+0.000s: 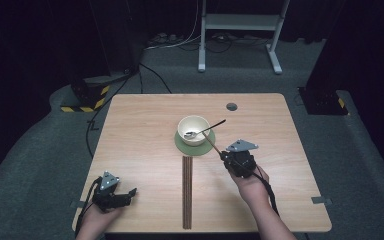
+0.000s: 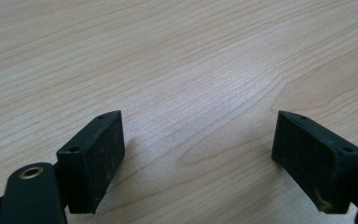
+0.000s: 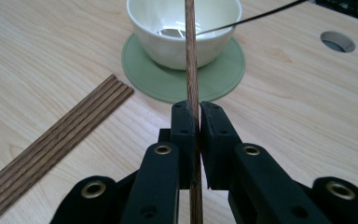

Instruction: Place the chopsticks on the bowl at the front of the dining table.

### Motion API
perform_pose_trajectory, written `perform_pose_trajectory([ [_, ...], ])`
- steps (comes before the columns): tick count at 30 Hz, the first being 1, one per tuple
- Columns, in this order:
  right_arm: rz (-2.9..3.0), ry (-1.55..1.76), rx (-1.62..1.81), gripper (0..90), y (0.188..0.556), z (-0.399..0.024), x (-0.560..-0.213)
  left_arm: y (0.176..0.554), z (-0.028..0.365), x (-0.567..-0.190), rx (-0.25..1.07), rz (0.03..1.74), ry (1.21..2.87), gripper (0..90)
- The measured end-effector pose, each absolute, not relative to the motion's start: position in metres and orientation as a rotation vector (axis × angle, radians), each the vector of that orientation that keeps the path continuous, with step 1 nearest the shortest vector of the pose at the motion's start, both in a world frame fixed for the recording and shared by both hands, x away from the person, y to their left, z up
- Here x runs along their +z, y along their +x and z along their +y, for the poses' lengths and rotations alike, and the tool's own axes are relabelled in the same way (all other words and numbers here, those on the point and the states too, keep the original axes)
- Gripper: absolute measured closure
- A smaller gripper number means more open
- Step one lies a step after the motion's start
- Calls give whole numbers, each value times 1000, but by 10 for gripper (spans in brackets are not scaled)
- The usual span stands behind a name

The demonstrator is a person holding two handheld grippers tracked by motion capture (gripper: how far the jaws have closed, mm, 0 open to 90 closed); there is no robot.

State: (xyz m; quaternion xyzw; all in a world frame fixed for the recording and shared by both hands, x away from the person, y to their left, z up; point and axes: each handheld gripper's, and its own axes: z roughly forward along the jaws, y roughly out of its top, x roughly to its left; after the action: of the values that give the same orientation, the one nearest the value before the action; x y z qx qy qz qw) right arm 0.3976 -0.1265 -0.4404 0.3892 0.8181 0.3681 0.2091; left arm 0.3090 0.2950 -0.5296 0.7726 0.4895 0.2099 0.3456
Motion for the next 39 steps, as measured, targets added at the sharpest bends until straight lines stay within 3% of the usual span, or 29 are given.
perform_pose_trajectory([
  [39, 2260, 1133, 1024, 846, 466, -74, -434, 309, 295, -530, 541, 1265, 2007, 169],
])
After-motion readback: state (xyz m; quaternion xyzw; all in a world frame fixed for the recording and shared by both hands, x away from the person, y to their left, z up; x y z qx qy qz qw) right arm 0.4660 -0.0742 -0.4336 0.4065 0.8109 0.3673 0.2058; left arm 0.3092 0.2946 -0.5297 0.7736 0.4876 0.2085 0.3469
